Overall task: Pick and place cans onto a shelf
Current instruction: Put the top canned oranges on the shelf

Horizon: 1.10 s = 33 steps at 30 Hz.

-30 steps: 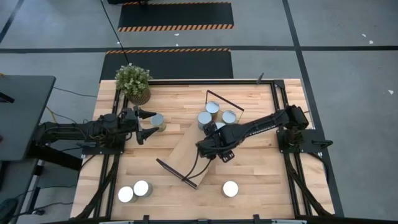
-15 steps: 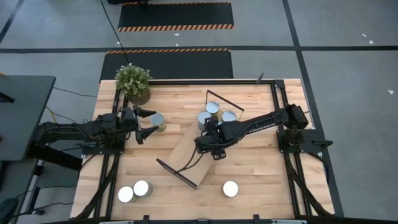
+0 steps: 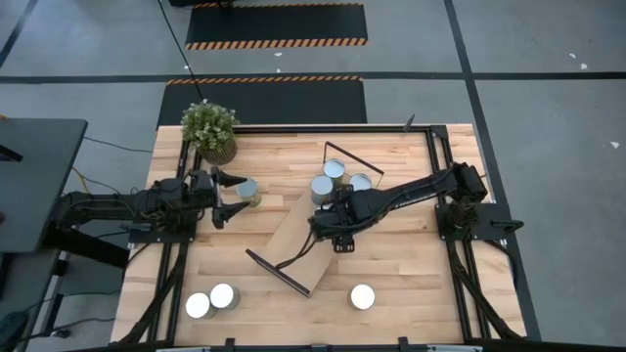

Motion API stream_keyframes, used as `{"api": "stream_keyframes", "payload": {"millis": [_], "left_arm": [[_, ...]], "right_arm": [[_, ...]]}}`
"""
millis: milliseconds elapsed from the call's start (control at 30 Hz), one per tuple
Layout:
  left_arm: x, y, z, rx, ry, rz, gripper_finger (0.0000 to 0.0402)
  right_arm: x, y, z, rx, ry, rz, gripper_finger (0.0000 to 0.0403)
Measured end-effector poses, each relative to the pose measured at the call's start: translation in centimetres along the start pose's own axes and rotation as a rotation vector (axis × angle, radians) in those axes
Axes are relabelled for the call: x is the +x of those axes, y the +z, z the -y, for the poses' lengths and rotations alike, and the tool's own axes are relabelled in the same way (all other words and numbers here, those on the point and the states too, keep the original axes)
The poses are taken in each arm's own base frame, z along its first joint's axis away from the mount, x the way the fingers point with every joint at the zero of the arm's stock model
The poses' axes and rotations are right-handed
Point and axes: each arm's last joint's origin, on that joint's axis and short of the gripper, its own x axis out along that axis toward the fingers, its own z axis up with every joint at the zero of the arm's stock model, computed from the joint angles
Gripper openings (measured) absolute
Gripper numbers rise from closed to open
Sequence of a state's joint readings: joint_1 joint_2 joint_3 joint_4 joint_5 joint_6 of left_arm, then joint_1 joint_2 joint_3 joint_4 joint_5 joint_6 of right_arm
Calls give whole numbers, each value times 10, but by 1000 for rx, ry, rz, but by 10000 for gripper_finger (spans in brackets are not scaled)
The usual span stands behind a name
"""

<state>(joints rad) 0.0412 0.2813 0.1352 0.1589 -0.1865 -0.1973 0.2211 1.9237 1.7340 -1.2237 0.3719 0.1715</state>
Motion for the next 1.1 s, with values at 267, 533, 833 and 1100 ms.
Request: {"api": "stream_keyframes", "payload": {"millis": [267, 533, 833, 1100], "left_arm": [[0, 3, -3, 127, 103, 36, 392], [-1, 9, -2, 290, 107, 97, 392], [-1, 12, -1, 358, 107, 119, 392], [-1, 15, 0, 378, 108, 146, 392]], "right_arm": [[-8, 7, 14, -113, 84, 102, 388], [-8, 9, 37, -102, 108, 131, 388], [0, 22, 70, -125, 72, 243, 388], [0, 25, 108, -135, 140, 301, 388]]}}
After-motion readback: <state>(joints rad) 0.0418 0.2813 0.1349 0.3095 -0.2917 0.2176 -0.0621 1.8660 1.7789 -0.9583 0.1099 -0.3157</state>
